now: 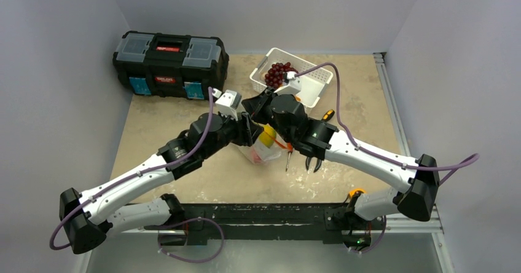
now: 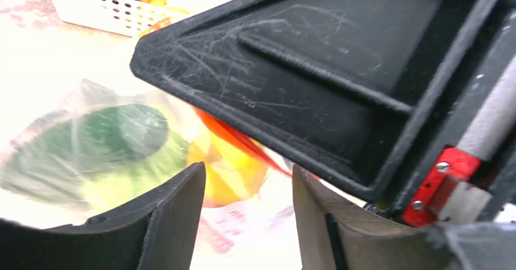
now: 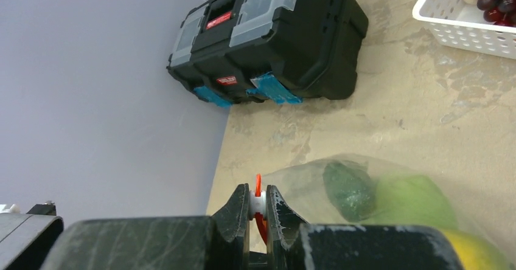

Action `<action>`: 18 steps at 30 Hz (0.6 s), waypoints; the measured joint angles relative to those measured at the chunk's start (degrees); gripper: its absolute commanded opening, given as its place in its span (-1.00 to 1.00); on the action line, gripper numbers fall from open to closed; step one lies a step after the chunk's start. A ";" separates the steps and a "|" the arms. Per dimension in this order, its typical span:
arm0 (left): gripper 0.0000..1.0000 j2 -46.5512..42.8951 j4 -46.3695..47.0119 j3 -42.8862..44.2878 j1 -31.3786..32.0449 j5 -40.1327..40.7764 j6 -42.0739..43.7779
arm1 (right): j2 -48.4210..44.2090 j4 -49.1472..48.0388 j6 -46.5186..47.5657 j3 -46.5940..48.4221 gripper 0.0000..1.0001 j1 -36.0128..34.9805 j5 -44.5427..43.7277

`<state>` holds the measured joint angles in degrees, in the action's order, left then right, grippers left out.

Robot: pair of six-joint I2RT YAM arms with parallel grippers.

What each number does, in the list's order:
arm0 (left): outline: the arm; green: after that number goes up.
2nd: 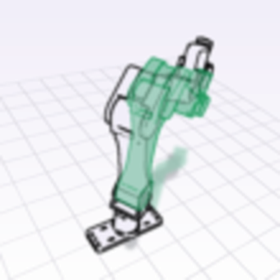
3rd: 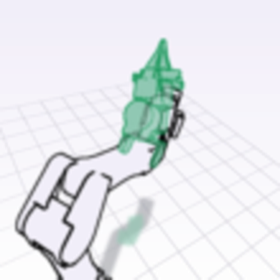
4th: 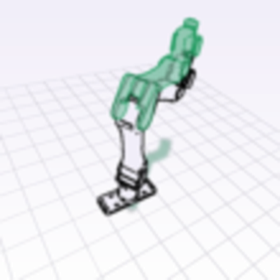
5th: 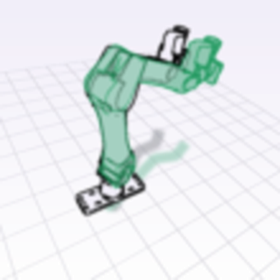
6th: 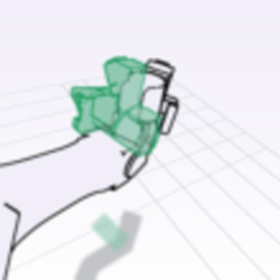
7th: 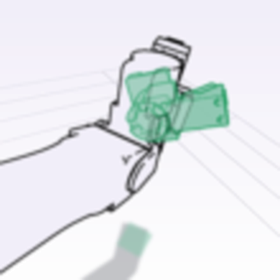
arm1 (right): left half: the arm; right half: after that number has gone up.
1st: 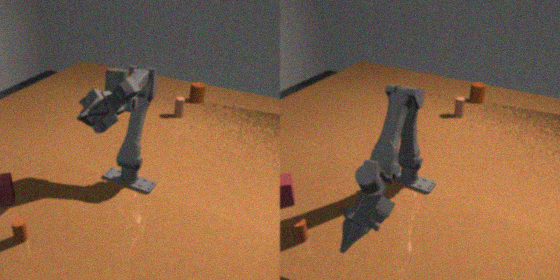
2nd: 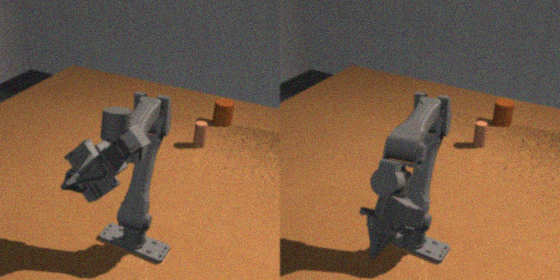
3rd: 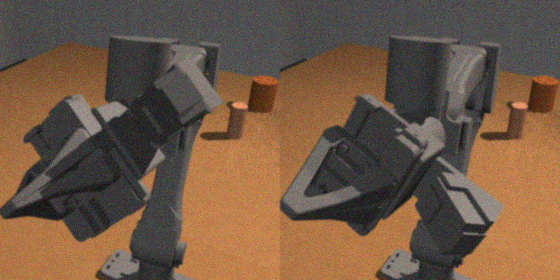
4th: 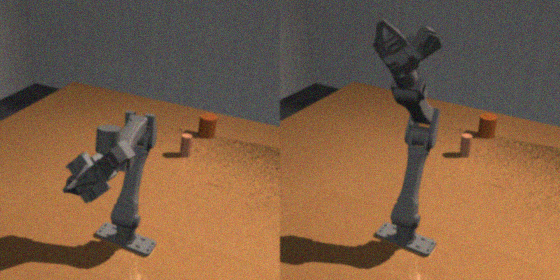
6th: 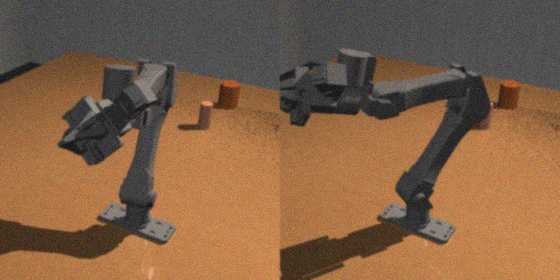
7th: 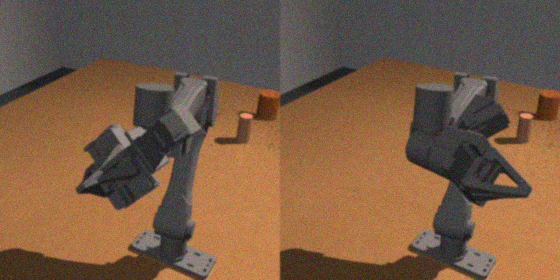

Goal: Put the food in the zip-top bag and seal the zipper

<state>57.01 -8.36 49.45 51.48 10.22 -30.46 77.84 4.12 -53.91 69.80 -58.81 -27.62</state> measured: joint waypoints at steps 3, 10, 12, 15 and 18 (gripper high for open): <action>0.12 -0.28 0.22 -0.09 0.26 -0.11 -0.61 | 0.11 -0.04 -0.76 0.00 -1.00 0.09 0.17; -0.75 0.11 0.61 -0.09 0.48 -0.68 -1.27 | 0.66 -0.22 -1.64 0.00 -1.00 0.11 0.17; -1.00 0.20 0.59 -0.22 0.68 -0.50 -1.51 | 0.68 -0.07 -1.66 -0.02 -1.00 -0.04 0.37; -1.00 0.20 0.70 -1.05 0.55 0.15 -1.44 | 0.66 -0.02 -1.70 0.00 -1.00 -0.42 0.79; -0.98 -0.15 1.92 -2.80 0.26 0.68 -1.40 | 0.66 0.35 -1.68 -0.04 -1.00 -0.44 1.68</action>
<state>56.86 -6.44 46.65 51.75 10.90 -31.86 78.50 4.47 -55.59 69.76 -59.24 -25.93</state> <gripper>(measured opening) 0.003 0.050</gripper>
